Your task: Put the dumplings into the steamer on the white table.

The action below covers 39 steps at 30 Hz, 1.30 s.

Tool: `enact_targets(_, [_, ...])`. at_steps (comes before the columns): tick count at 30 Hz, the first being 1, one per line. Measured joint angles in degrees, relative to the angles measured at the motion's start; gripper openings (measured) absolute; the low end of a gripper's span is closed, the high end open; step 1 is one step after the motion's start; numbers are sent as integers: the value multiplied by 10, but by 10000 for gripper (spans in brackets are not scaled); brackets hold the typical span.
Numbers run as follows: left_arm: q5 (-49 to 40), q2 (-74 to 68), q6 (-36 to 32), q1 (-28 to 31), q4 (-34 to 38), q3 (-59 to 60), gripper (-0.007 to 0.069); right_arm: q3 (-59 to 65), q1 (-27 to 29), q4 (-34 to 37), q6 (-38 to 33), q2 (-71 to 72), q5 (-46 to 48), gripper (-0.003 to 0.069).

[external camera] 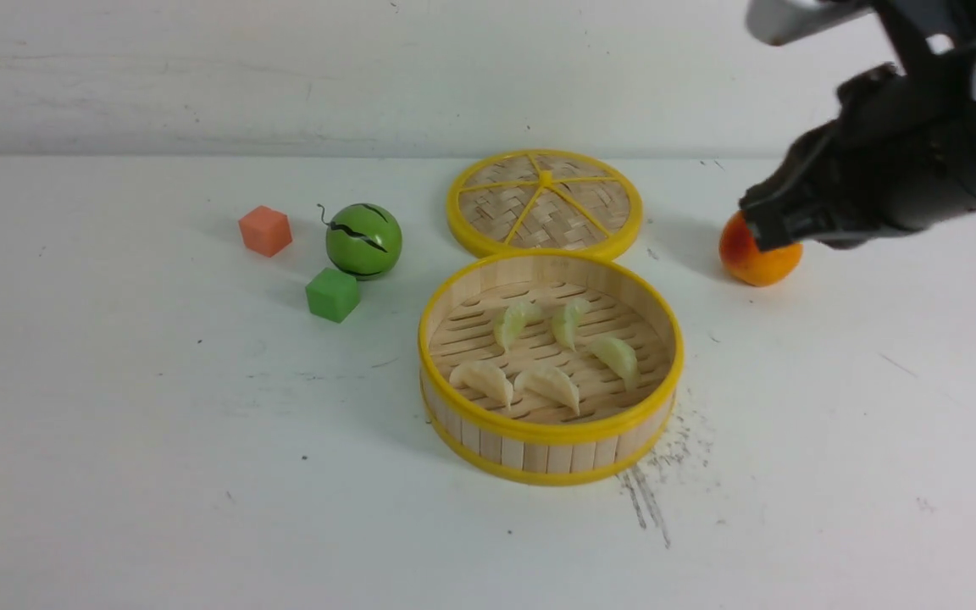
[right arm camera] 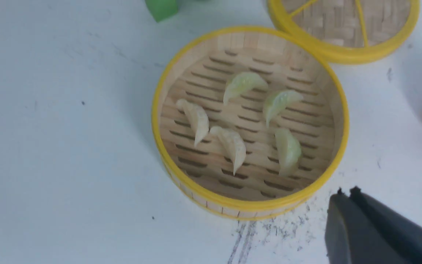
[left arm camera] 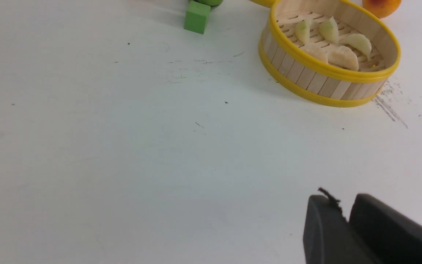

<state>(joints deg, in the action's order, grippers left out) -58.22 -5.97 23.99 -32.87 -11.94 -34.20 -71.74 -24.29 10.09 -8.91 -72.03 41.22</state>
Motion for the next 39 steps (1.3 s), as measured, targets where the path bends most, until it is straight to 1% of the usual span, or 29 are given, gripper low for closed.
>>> enact_targets(6, [0, 0, 0, 0, 0, 0, 101, 163, 0, 17, 0, 170, -145, -20])
enact_targets(11, [0, 0, 0, 0, 0, 0, 110, 272, 0, 19, -2, 293, -210, -19])
enact_targets(16, [0, 0, 0, 0, 0, 0, 112, 318, 0, 19, -2, 376, -216, -18])
enact_targets(21, [0, 0, 0, 0, 0, 0, 120, 327, 0, 19, -3, 418, -208, -15])
enact_targets(26, [0, 0, 0, 0, 0, 0, 123, 328, 0, 19, -4, 428, -187, -11])
enact_targets(39, [1, 0, 0, 0, 0, 0, 136, 328, 0, 21, -4, 428, -185, -4])
